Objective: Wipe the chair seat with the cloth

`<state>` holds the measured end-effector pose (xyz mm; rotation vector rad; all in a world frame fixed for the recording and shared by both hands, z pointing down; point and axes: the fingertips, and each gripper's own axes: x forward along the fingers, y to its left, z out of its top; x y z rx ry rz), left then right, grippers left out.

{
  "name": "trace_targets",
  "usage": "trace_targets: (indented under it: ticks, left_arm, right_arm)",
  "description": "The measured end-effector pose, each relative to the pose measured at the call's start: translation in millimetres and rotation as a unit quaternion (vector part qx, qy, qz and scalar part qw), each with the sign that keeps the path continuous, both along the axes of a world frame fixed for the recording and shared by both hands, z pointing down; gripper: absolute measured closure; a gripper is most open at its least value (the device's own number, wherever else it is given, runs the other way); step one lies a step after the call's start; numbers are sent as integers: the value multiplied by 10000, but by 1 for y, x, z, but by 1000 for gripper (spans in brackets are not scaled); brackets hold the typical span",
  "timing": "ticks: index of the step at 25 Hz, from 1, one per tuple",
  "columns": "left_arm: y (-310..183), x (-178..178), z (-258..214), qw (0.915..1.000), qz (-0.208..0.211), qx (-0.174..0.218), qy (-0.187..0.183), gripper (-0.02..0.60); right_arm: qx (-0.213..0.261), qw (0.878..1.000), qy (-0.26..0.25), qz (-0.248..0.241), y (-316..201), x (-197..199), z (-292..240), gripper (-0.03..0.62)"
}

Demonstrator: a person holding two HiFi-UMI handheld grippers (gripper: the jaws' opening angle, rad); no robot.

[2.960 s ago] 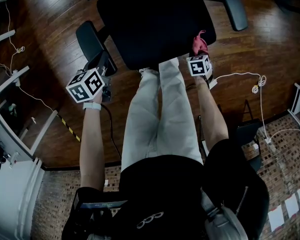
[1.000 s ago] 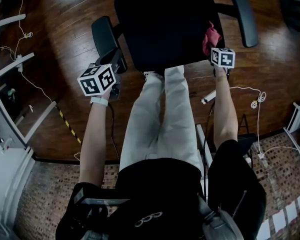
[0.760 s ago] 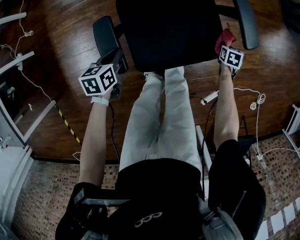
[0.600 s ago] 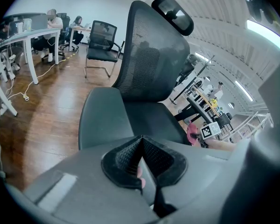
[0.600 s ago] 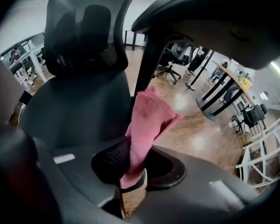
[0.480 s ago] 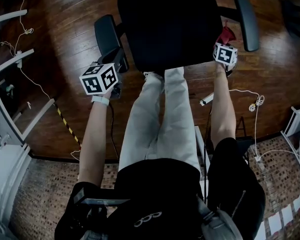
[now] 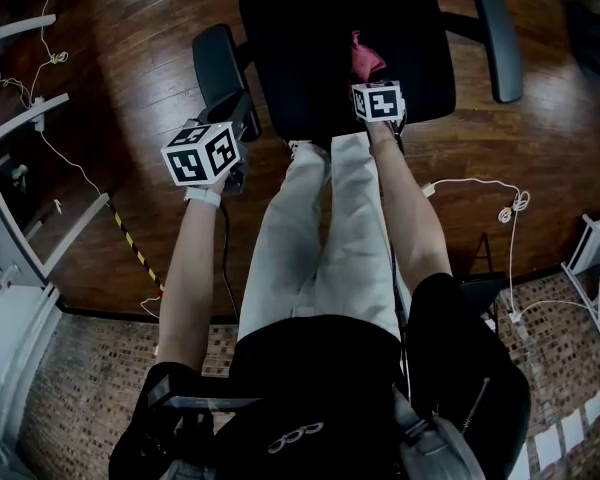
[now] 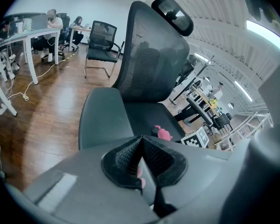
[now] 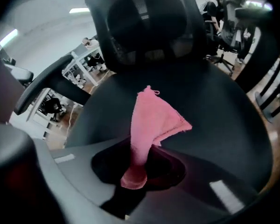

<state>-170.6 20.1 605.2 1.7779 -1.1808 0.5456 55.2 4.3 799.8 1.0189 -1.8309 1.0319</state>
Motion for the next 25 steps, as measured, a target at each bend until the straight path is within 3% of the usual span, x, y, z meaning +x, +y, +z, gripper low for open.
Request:
trace_targets:
  ticks: [4,8,13,15,19,21,25]
  left_arm:
    - [0,0,0,10000,6,-3,26,588]
    - [0,0,0,10000,10,8,58,588]
    - [1,0,0,9999,17,41,100,588]
    - [0,1,0,9999,25,63,131,588]
    - [-3,5,-3,9994,130,321,24,588]
    - [3,5,-4,9985,255,469,-142,588]
    - [23,15,-4,9954,767,381,-434,588]
  right_arm:
    - [-86,9962,-666,-563,25,-83,-10,523]
    - [-193,9875,-1345,-793,45,-141,-23,523]
    - [-646,9596,-2520,-1074,73,-188,-40,523]
    - [-584,9520,-2796,-1104,77,-191,-48,523]
    - [-372,9490,-3037,-756,80,-170,-74,523]
    - [-326,9553,-2861,-676,93,-150,-86,523]
    - [58,9679,-2451,-546,95,-100,-135,523]
